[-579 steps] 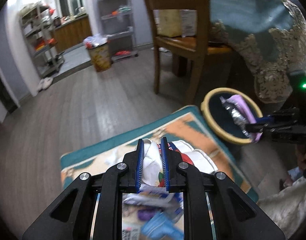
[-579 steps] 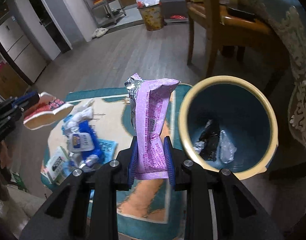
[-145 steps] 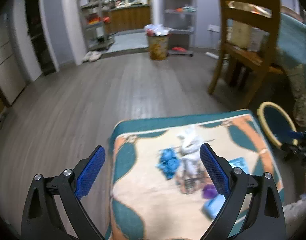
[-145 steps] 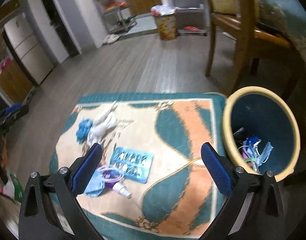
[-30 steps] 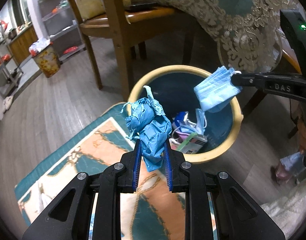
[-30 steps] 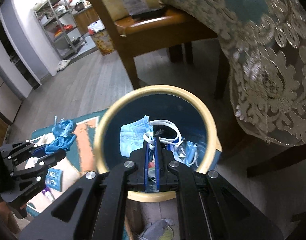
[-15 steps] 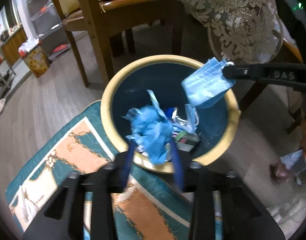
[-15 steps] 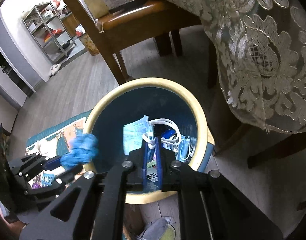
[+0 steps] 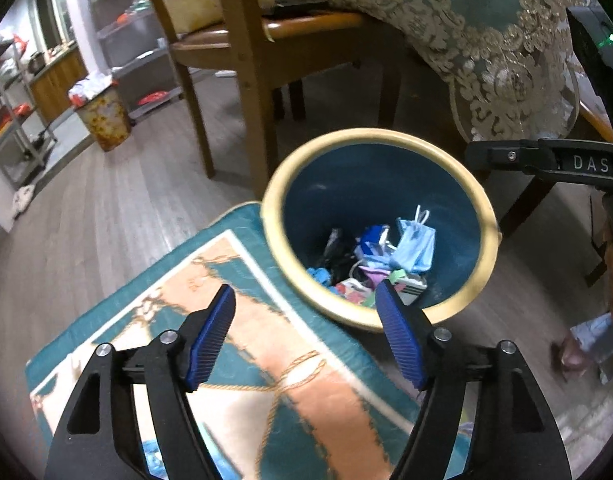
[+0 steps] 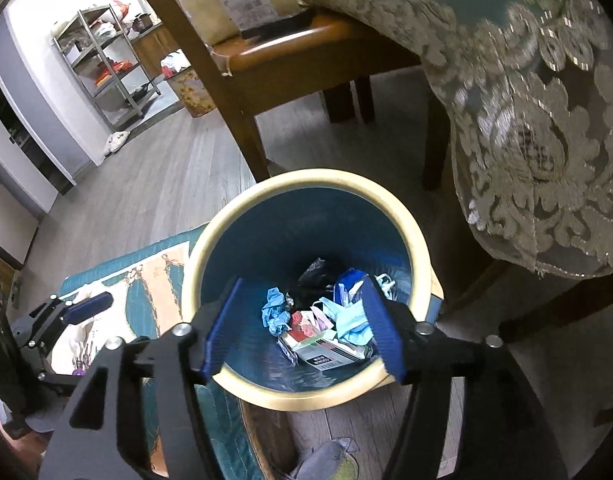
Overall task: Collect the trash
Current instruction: 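Move both tools back over the cushion toward the purple spray bottle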
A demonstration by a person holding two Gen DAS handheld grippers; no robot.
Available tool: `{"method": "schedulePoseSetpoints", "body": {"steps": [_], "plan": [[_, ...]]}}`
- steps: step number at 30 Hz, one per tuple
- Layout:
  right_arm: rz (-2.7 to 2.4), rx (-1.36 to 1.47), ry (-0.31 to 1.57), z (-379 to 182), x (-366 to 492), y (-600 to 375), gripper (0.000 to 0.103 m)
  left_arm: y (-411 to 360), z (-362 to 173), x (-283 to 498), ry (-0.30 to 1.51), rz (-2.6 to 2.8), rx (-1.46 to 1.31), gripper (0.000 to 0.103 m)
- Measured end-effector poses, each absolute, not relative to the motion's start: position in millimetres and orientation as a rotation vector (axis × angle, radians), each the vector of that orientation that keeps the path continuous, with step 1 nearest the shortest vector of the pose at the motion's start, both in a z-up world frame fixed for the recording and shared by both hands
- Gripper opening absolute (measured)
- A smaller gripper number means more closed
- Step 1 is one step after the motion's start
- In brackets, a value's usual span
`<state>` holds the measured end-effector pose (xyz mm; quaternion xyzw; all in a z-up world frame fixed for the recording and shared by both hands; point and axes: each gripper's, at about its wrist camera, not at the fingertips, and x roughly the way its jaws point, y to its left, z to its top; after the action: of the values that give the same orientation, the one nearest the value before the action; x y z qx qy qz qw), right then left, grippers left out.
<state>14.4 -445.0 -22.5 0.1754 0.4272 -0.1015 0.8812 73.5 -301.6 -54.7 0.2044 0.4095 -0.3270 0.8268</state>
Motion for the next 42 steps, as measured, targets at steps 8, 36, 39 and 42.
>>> {"method": "schedulePoseSetpoints", "body": {"steps": [8,36,39,42], "plan": [[-0.184,0.341,0.851,-3.1,22.1,-419.0,0.087,-256.8,-32.7,74.6,0.838,-0.646,0.399,0.084],[0.142,0.123,0.87,5.3,50.9,-217.2,0.097,-18.1,-4.1,84.7,0.835,-0.355,0.235,0.087],[0.171,0.101,0.878,1.5,51.0,-193.9,0.097,3.0,-8.0,84.3,0.844,-0.332,0.224,0.087],[0.201,0.068,0.898,-8.3,51.5,-172.2,0.097,21.7,-16.1,83.5,0.861,-0.309,0.229,0.087]]}}
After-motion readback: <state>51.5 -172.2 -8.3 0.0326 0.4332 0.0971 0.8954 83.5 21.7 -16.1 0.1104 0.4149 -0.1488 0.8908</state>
